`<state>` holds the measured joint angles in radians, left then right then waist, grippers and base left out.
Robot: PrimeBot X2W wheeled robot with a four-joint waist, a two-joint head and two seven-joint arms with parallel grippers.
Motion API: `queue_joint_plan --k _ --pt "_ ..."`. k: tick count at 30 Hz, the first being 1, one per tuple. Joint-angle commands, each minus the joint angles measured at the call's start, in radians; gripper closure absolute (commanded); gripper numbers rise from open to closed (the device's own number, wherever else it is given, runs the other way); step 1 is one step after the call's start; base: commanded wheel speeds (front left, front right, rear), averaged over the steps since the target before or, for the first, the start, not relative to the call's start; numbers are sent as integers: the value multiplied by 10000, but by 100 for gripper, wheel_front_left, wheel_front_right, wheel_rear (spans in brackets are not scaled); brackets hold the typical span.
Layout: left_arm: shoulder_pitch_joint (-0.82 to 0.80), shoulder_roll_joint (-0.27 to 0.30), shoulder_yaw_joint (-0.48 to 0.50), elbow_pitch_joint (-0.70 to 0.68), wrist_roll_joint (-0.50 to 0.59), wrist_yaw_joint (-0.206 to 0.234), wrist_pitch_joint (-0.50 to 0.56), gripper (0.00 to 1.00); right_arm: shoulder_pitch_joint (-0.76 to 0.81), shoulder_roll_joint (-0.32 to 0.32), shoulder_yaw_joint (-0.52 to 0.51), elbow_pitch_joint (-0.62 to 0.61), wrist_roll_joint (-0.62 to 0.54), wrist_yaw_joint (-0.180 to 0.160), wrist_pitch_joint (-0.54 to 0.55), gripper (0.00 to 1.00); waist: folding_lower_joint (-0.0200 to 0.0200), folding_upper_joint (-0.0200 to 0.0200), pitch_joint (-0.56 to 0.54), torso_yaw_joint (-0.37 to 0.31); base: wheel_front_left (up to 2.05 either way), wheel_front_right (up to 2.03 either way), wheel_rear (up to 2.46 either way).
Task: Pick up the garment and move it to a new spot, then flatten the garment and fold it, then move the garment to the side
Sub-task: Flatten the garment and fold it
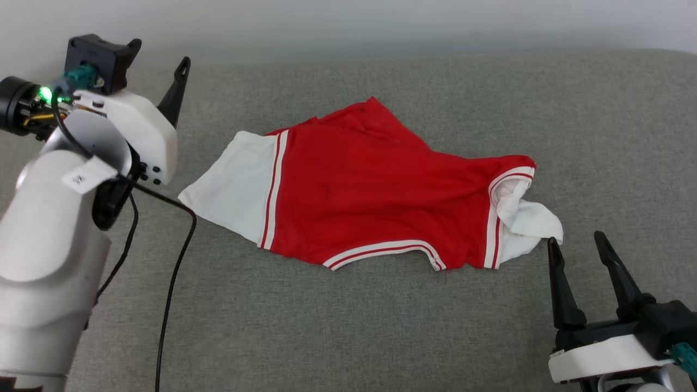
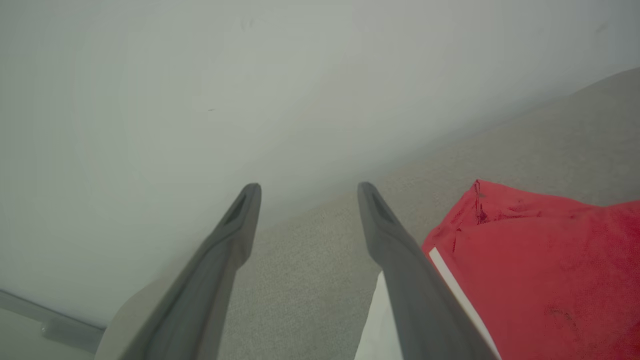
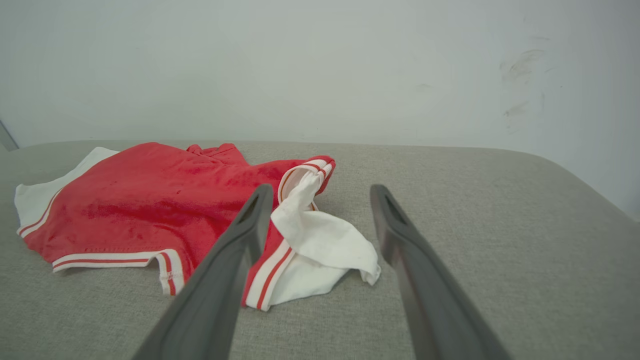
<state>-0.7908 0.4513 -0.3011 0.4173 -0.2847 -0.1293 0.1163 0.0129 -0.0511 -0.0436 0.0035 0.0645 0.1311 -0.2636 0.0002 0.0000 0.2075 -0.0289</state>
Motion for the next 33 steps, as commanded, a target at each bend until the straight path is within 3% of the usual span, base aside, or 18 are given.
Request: queue_joint_plan --k 1,7,16,23,30,31,32,33 --pt "-235 223 -213 74 -325 4 367 0 -196 15 16 -36 -50 -7 -17 0 -2 0 305 -146 0 0 0" --pt "-1254 1440 -2020 329 -2830 2 3472 0 -510 17 27 -103 -45 -7 -17 0 -2 0 911 -379 0 0 0" --pt "-1722 2529 -3764 391 -5340 0 6463 0 -954 15 -53 -198 -19 -7 -17 0 -2 0 1659 -641 0 0 0" --pt "-1619 2763 -4690 1058 -5998 0 7266 0 -1240 15 71 -216 41 -7 -17 0 -2 0 2051 -811 0 0 0" --pt "-1021 2365 -5298 2104 -6583 13 7311 0 -1256 15 36 -174 133 -7 -17 0 -2 0 2148 -870 0 0 0" --pt "-1027 2319 -5267 2127 -6647 13 7113 62 -1239 17 18 -169 141 -7 -17 0 -2 0 2143 -854 0 0 0" --pt "-1037 2268 -5306 2119 -6711 13 7000 100 -1210 15 -22 -166 140 -7 -17 0 -2 0 2119 -817 0 0 0" --pt "-1090 2250 -5351 2030 -6778 11 6842 100 -1162 15 -69 -160 138 -7 -17 0 -2 0 2077 -771 0 0 0"
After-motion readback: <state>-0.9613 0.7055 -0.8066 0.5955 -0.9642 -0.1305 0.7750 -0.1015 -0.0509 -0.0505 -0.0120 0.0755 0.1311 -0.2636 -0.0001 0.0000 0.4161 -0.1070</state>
